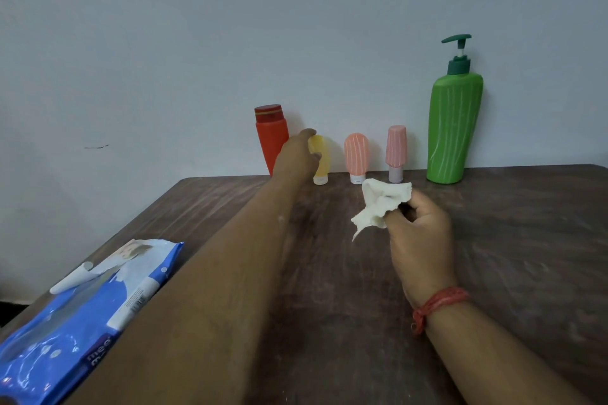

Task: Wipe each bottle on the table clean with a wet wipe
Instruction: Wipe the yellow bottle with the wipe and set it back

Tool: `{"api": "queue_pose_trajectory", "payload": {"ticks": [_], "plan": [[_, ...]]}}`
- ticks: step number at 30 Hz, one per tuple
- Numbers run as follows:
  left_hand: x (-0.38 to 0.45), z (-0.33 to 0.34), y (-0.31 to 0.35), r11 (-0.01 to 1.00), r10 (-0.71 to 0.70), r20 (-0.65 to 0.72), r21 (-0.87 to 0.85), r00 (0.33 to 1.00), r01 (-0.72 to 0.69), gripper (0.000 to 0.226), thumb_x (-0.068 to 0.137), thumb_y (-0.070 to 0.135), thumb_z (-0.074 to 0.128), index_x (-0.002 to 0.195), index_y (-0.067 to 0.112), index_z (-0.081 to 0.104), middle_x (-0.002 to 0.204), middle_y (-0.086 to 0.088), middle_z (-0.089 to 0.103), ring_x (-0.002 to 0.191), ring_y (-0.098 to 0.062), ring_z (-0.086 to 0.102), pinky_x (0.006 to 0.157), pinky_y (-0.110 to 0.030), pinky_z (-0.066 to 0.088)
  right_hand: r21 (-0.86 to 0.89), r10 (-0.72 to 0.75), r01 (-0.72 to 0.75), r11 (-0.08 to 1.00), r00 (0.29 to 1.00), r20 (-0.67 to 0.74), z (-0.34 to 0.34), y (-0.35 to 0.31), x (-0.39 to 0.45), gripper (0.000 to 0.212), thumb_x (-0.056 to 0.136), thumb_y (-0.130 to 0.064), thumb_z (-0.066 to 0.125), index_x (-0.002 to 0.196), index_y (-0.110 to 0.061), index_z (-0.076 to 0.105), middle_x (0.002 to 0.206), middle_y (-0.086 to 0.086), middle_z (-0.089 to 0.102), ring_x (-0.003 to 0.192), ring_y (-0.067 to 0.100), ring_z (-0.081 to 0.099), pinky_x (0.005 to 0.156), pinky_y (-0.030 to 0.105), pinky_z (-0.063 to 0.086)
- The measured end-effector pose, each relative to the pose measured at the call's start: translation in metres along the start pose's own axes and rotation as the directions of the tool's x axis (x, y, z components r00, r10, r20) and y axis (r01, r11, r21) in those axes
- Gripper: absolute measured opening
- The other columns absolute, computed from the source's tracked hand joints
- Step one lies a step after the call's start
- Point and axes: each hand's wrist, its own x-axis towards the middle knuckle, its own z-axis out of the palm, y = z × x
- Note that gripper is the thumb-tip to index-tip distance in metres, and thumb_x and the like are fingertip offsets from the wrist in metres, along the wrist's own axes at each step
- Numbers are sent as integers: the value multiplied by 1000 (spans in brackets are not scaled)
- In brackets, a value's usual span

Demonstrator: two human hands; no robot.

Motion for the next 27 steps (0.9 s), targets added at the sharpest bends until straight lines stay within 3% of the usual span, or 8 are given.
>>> {"api": "queue_pose_trajectory", "payload": {"ticks": [6, 10, 12, 14, 16, 18, 23, 27], "plan": [[-9, 2, 8, 1000, -15, -92, 9, 996, 16, 44, 95, 14, 66, 137, 14, 57, 126, -10, 66, 110, -27, 64, 91, -36, 53, 13, -10, 11, 1000, 999, -40, -1, -2, 0, 35, 90, -8, 64, 87, -41, 74, 92, -9, 74, 86, 4, 69, 69, 14, 51], [-33, -5, 14, 966, -4, -70, -260, 998, -14, 39, 95, 15, 66, 134, 16, 60, 125, -5, 66, 108, -21, 64, 89, -29, 51, -42, -5, 4, 999, 1000, -27, 0, -4, -2, 36, 89, -4, 60, 87, -38, 72, 93, -7, 73, 89, 7, 68, 72, 17, 51], [-55, -12, 15, 861, -86, -7, -503, 996, 70, 38, 96, 17, 67, 133, 17, 58, 124, -3, 67, 108, -18, 66, 89, -30, 56, -87, -23, 22, 996, 1000, -10, 1, -8, -4, 43, 86, -2, 60, 82, -43, 70, 92, -8, 72, 87, 6, 67, 72, 16, 51], [-82, -19, 17, 683, -196, 96, -701, 976, 206, 39, 96, 16, 69, 132, 13, 54, 125, -7, 66, 107, -20, 69, 90, -37, 60, -141, -47, 48, 989, 999, 4, 3, -12, -6, 45, 85, 0, 60, 78, -44, 67, 89, -9, 70, 84, 3, 64, 70, 13, 49], [-110, -28, 18, 496, -243, 202, -815, 949, 301, 40, 97, 13, 68, 132, 2, 53, 127, -16, 66, 109, -28, 71, 93, -46, 60, -190, -75, 78, 979, 997, 26, 4, -17, -9, 45, 86, 3, 59, 81, -42, 64, 88, -14, 65, 81, -6, 59, 69, 9, 44], [-137, -40, 19, 388, -230, 258, -860, 938, 332, 34, 98, 12, 66, 128, -2, 57, 127, -20, 67, 112, -31, 70, 90, -45, 60, -236, -103, 113, 965, 993, 55, 3, -23, -14, 44, 85, 3, 59, 86, -41, 64, 89, -18, 60, 81, -9, 56, 72, 11, 44], [-189, -66, 29, 208, -217, 309, -912, 926, 353, 29, 100, 13, 62, 127, 3, 61, 129, -20, 66, 119, -35, 65, 92, -52, 59, -317, -161, 190, 929, 980, 115, -12, -39, -33, 38, 86, 2, 62, 93, -34, 69, 96, -8, 63, 88, -3, 58, 80, 17, 48], [-217, -73, 30, 228, -196, 328, -901, 924, 368, 27, 103, 23, 58, 130, 20, 58, 130, -15, 65, 117, -35, 66, 93, -60, 56, -341, -116, 153, 927, 985, 127, -27, -49, -55, 36, 91, 1, 61, 116, -22, 72, 111, -11, 64, 103, 2, 63, 90, 21, 52]]}}
